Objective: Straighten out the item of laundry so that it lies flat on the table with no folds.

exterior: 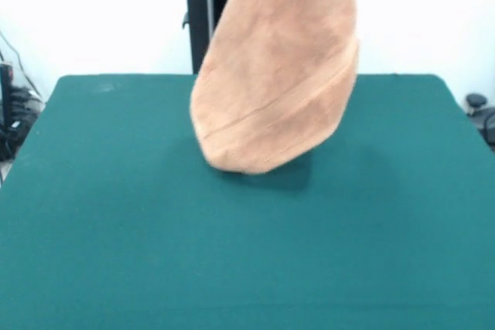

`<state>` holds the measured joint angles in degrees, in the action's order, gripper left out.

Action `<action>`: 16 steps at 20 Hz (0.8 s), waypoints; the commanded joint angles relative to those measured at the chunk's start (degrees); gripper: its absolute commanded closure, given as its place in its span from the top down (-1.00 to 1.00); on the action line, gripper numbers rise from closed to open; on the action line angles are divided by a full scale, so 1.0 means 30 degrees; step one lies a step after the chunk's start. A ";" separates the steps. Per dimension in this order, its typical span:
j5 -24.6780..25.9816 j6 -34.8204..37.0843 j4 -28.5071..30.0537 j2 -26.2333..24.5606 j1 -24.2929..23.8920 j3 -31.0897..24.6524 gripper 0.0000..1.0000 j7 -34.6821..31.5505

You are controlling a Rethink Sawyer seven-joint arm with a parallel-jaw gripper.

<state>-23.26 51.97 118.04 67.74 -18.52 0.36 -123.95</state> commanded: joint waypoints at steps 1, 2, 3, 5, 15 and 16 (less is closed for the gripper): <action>0.2379 -0.2458 0.0254 -0.2759 -0.0694 -0.2490 -1.00 0.5049; 0.2627 -0.2455 0.0110 -0.2887 -0.0869 -0.2673 -1.00 0.4905; 0.2892 -0.2350 -0.0071 -0.2963 -0.1040 -0.2828 -1.00 0.4757; 0.3567 -0.2288 -0.0698 -0.3511 -0.1458 -0.3112 -1.00 0.4495; 0.6765 -0.1545 -0.4277 -0.6227 -0.2967 -0.4113 -1.00 0.3701; 0.7007 -0.1436 -0.4685 -0.6505 -0.3062 -0.4228 -1.00 0.3672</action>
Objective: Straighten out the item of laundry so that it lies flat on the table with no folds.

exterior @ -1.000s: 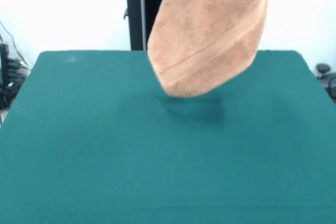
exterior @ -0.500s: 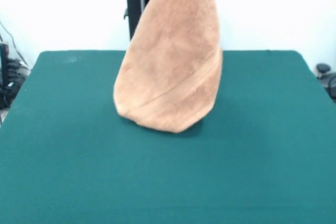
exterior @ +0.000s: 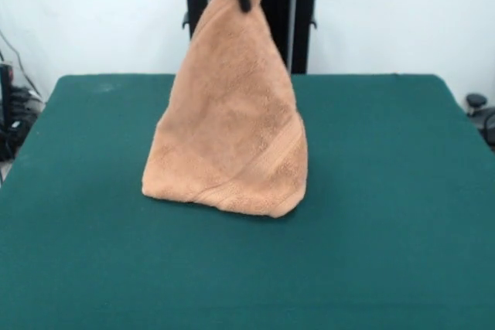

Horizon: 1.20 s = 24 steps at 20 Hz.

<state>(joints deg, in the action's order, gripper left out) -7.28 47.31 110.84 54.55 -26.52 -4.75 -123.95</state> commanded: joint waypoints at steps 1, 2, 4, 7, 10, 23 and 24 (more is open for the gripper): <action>0.1961 0.0045 -0.2571 -0.2322 -0.0474 -0.2601 -1.00 0.3621; 0.2163 0.0114 -0.2949 -0.2566 -0.0507 -0.2691 -1.00 0.3510; 0.2573 0.0185 -0.3820 -0.3066 -0.0516 -0.2868 -1.00 0.3311; 0.3414 0.0251 -0.5592 -0.3901 -0.0280 -0.2825 -1.00 0.2925; 0.4343 0.0053 -0.7406 -0.4783 -0.0157 -0.2808 -1.00 0.2871; 0.6601 0.3304 -1.2567 -0.5030 -0.0518 -0.3337 -1.00 0.4522; 0.6692 0.3873 -1.3072 -0.4996 -0.0609 -0.3434 -1.00 0.4831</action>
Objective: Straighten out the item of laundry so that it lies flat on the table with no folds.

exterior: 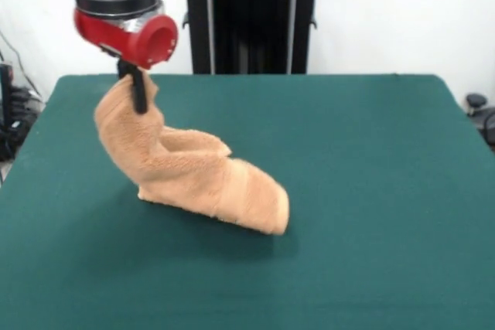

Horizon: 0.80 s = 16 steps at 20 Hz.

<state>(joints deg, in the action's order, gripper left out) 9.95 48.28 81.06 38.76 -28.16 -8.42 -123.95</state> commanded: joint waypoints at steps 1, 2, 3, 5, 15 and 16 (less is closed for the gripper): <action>0.0996 0.4070 -0.3540 0.0295 -0.0172 -0.2320 -1.00 0.5100; 0.1029 0.4625 -0.3953 0.0307 -0.0262 -0.2416 -1.00 0.5338; 0.1063 0.4982 -0.4251 0.0360 -0.0334 -0.2482 -1.00 0.5517; 0.0965 0.4998 -0.4339 0.0374 -0.0593 -0.2710 -1.00 0.5691; 0.2428 0.5183 -0.8284 -0.2727 -0.3011 -0.4343 -1.00 0.8965; 0.2525 0.4629 -0.8069 -0.2958 -0.3255 -0.4459 -1.00 0.9048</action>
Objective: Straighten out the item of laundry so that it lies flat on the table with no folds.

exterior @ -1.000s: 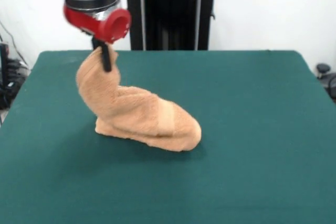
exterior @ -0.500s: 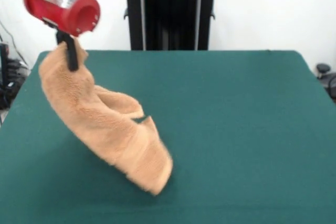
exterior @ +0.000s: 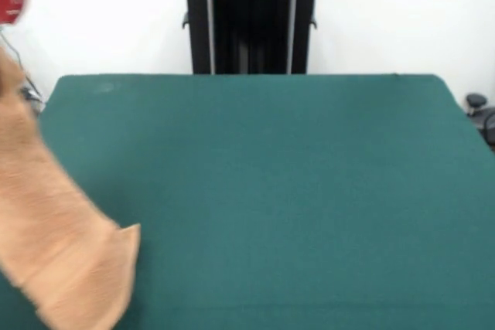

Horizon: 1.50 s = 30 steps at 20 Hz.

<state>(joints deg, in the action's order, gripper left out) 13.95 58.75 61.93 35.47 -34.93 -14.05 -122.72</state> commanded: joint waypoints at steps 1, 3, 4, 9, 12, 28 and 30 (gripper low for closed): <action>0.1308 0.0574 -0.1385 -0.2024 -0.1209 -0.2679 -1.00 0.8583; 0.1521 -0.0368 -0.0826 -0.2281 -0.1475 -0.2813 -1.00 0.8366; 0.1605 -0.0848 -0.0513 -0.2372 -0.1582 -0.2861 -1.00 0.8230; 0.1899 -0.2010 0.0497 -0.2137 -0.1605 -0.2736 -1.00 0.7467; 0.1913 -0.1763 0.1075 -0.1466 -0.1233 -0.2479 -1.00 0.6637; 0.0089 -0.0112 0.5656 0.2876 0.1843 -0.0594 -1.00 0.0557; -0.0159 -0.0081 0.5841 0.3059 0.2069 -0.0482 -1.00 0.0306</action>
<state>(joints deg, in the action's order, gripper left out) 16.16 54.94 67.91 41.98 -31.96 -15.08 -117.82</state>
